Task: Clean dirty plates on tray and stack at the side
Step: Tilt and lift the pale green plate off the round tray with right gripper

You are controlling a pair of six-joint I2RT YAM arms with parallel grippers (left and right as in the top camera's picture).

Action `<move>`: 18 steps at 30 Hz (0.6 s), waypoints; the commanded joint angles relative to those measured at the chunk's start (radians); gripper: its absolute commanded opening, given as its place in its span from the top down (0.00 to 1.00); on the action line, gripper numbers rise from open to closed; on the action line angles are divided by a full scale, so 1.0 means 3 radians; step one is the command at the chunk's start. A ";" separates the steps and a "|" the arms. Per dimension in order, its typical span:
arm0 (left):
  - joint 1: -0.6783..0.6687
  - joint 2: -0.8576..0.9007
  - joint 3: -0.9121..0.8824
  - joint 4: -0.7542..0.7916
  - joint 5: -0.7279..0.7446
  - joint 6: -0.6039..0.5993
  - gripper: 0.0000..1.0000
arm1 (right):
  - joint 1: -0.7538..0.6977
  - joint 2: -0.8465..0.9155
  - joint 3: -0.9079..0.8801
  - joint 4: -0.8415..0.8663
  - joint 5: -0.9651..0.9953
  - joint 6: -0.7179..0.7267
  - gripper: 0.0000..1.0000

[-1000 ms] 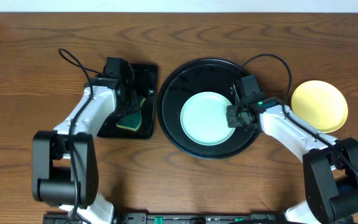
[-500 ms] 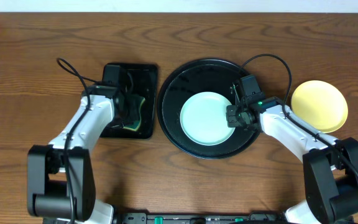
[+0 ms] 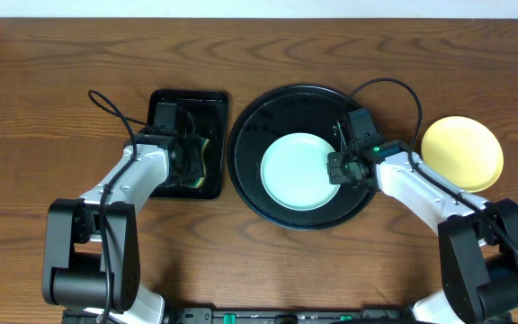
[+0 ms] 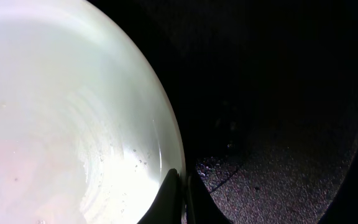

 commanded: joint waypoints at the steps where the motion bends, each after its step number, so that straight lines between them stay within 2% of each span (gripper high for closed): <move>1: -0.0004 0.0247 -0.0173 -0.0028 -0.0088 -0.0029 0.92 | -0.0024 0.0004 -0.0003 0.0008 -0.0015 -0.0038 0.99; 3: -0.0003 0.0244 -0.0141 -0.0081 -0.0089 -0.0028 0.83 | -0.0024 0.0004 -0.0003 0.0009 -0.0015 -0.0037 0.99; 4: -0.0003 0.0240 -0.0102 -0.0131 -0.0089 -0.0028 0.71 | -0.0024 0.0004 -0.0003 0.0009 -0.0015 -0.0038 0.99; 5: -0.0003 0.0229 -0.0056 -0.0188 -0.0089 -0.0028 0.64 | -0.0024 0.0004 -0.0003 0.0009 -0.0015 -0.0038 0.99; 7: -0.0003 0.0191 0.0039 -0.0294 -0.0088 -0.0028 0.59 | -0.0024 0.0004 -0.0003 0.0009 -0.0015 -0.0038 0.98; 12: -0.0004 -0.0019 0.0305 -0.0549 -0.0086 -0.0028 0.44 | -0.0024 0.0004 -0.0003 0.0009 -0.0015 -0.0038 0.82; 18: -0.0004 -0.0350 0.0369 -0.0598 0.0023 -0.0029 0.36 | -0.0024 0.0006 -0.0009 0.0011 -0.0014 -0.0039 0.78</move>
